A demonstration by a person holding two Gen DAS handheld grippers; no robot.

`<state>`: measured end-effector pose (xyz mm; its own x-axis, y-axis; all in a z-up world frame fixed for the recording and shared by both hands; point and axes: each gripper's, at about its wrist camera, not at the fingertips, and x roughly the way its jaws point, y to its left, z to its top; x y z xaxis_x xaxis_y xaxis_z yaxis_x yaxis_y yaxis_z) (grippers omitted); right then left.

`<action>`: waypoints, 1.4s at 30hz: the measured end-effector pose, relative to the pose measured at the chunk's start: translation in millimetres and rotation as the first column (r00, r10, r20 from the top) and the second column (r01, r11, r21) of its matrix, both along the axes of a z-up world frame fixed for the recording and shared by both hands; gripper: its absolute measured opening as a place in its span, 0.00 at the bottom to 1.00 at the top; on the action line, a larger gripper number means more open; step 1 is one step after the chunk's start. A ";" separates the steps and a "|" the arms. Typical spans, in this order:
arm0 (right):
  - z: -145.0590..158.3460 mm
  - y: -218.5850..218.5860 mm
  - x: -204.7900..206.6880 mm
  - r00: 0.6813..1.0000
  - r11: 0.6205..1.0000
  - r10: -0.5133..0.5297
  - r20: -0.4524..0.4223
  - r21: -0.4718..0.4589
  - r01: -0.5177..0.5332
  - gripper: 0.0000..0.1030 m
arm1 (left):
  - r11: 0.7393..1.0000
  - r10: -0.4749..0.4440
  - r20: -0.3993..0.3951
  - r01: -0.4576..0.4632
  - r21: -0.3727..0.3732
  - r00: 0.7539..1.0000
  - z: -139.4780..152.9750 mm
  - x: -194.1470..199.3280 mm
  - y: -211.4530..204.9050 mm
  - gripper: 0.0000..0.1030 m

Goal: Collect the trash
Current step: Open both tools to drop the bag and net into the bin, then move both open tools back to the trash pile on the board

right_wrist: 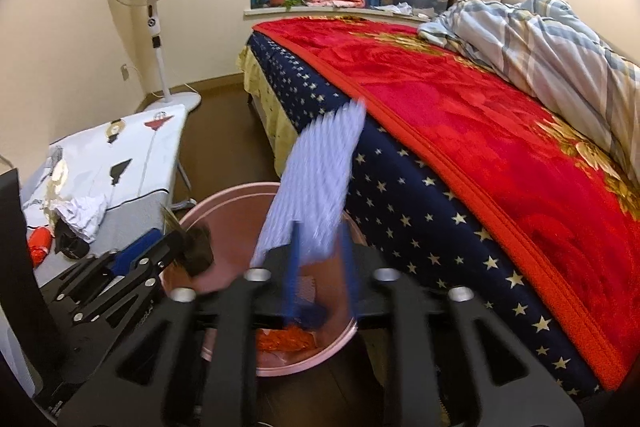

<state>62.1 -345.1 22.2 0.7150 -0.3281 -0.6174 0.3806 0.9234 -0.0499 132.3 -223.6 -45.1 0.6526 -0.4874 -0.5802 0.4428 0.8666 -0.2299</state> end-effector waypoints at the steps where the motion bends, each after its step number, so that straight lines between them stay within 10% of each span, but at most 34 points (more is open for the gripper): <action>1: -1.0 -1.1 -0.1 1.000 1.000 -0.006 -0.004 0.006 0.006 0.36 | 1.000 0.004 0.001 -0.004 0.003 1.000 -0.1 0.2 1.1 0.20; 24: 10.6 44.3 -4.6 0.986 0.989 0.124 0.107 0.062 -0.131 0.42 | 0.986 0.166 0.054 -0.165 -0.013 0.985 23.3 -15.0 95.7 0.20; 42: -13.4 114.9 39.6 0.938 0.920 0.307 0.163 0.201 -0.336 0.35 | 0.910 0.415 0.036 -0.416 -0.003 0.909 11.1 1.0 185.1 0.20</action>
